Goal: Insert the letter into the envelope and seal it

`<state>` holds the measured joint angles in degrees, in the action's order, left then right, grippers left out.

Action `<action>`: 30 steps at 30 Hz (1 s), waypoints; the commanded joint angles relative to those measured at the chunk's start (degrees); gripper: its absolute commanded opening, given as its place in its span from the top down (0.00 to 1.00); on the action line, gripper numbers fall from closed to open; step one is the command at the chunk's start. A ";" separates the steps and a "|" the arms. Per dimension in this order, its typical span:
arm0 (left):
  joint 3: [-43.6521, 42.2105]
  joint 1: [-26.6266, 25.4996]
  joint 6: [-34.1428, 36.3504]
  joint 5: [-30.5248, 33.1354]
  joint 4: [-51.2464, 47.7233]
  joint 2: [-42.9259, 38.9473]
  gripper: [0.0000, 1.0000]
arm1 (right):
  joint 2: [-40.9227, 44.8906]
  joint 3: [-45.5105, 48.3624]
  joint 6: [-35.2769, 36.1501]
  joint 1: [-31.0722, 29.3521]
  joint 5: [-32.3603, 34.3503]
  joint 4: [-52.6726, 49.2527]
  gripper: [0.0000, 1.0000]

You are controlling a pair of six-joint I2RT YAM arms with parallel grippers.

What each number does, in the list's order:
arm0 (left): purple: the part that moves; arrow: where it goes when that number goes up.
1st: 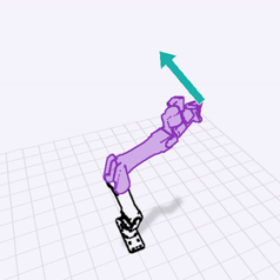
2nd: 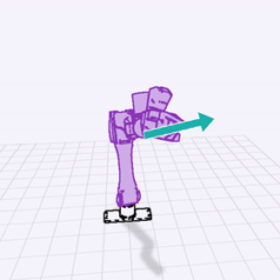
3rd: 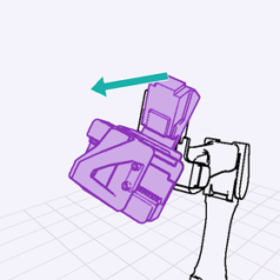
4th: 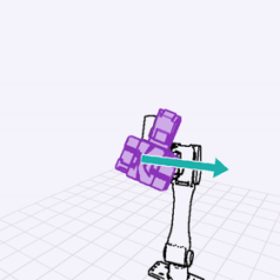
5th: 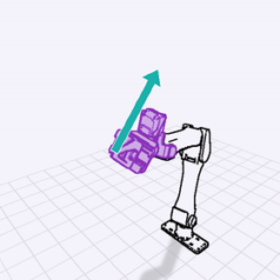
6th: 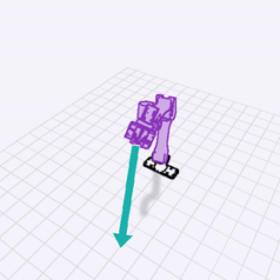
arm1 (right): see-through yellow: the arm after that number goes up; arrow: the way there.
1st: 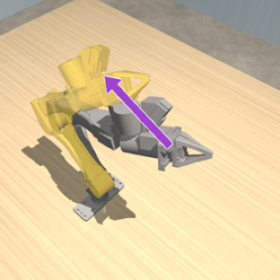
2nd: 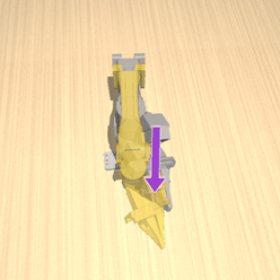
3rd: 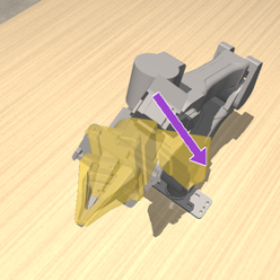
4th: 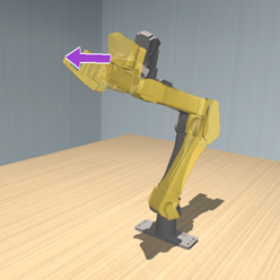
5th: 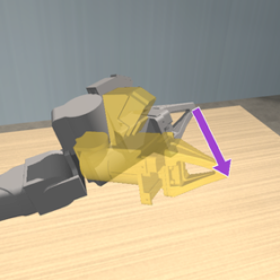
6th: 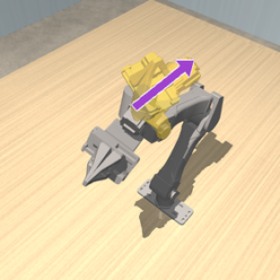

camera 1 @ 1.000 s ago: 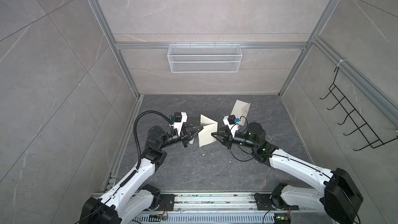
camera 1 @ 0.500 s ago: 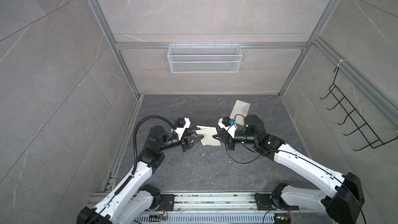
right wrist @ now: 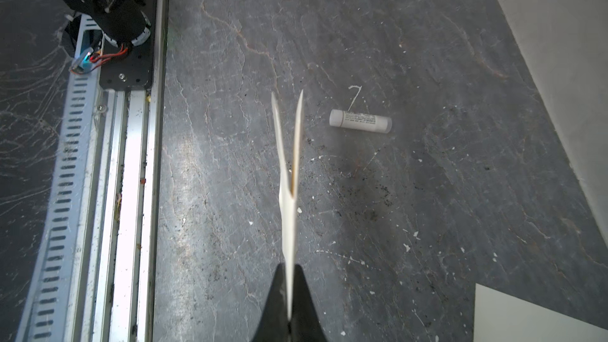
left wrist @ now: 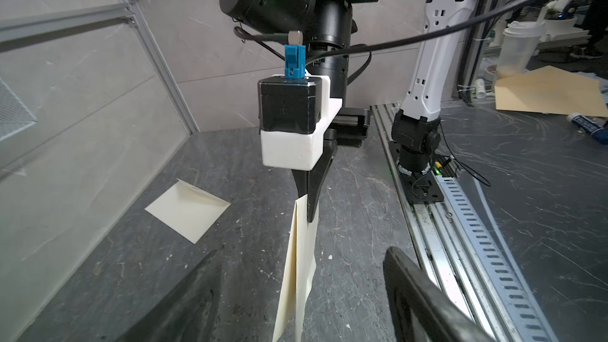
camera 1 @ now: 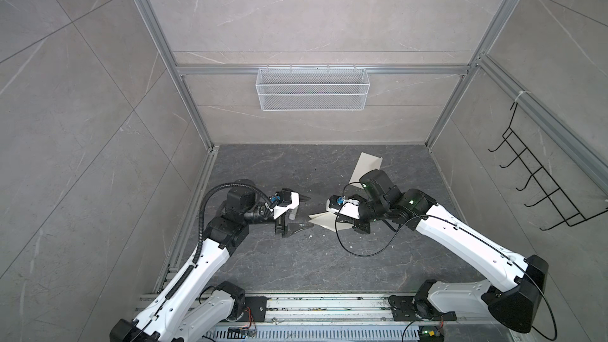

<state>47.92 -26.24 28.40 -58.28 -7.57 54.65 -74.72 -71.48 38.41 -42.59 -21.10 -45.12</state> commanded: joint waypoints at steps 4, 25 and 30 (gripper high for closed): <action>1.83 -3.70 6.16 -2.71 -1.39 2.68 0.27 | -2.73 -4.09 3.93 -2.66 3.43 -4.55 1.00; 1.04 -7.81 7.37 3.40 -1.62 8.52 0.90 | -5.46 -5.40 5.45 -6.20 3.49 -3.07 1.00; 0.28 -7.78 7.17 5.06 -1.55 7.80 1.00 | -4.02 -4.14 4.08 -6.22 3.21 -0.33 0.93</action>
<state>47.92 -33.82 35.55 -54.19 -9.78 63.09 -79.53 -75.05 43.16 -48.38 -17.37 -47.72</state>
